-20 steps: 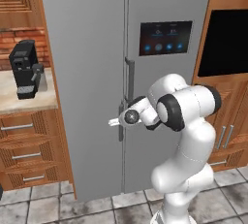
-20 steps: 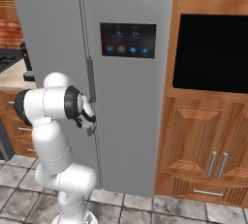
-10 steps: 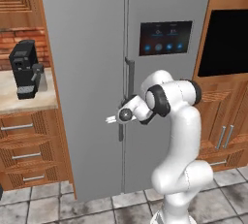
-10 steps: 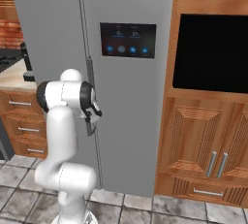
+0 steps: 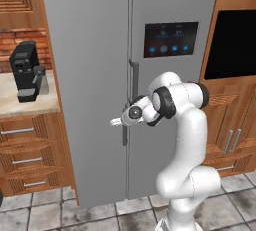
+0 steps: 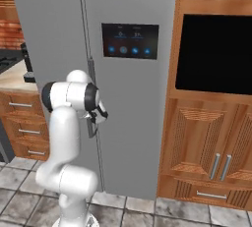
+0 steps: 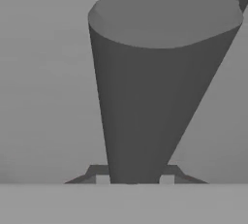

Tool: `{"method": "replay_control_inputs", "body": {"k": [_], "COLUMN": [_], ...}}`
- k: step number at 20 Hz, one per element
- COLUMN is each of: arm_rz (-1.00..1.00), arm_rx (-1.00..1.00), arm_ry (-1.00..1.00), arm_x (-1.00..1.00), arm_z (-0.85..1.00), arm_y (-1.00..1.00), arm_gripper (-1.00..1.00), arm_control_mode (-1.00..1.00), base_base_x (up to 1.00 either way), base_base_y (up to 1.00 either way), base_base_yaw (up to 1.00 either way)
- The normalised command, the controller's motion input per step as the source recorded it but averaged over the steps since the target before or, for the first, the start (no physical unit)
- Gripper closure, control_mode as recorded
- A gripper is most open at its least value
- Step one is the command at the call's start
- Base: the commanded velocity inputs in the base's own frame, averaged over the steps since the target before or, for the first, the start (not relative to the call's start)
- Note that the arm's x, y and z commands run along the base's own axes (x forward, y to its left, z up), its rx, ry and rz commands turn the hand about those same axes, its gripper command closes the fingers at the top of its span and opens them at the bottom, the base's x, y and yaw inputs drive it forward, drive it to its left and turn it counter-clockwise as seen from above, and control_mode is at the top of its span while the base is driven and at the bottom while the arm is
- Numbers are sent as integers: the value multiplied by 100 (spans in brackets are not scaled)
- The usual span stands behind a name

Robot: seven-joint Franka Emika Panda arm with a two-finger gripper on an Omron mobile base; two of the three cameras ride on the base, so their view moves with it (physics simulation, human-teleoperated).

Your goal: Take the lemon wedge from the fridge and place it on the plate with fish on the dining counter.

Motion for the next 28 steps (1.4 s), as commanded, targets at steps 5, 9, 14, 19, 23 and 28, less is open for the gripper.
{"method": "replay_control_inputs", "body": {"k": [5, 9, 14, 19, 23, 28], "arm_rz": [-1, -8, -10, -15, -15, -13], "arm_rx": [0, 0, -3, -8, -4, -4], "arm_ry": [-7, -16, -23, -14, 1, 3], "arm_x": [-71, -100, -100, -100, -69, -61], "arm_z": [1, 32, 51, 85, 100, 100], "arm_y": [44, 99, 100, 100, 89, 83], "arm_gripper": [100, 100, 100, -100, -100, -100], "arm_control_mode": [-100, -100, -100, -100, -100, -100], "base_base_x": [0, 0, 0, 0, 0, 0], "base_base_y": [0, 0, 0, 0, 0, 0], "base_base_yaw": [0, 0, 0, 0, 0, 0]}}
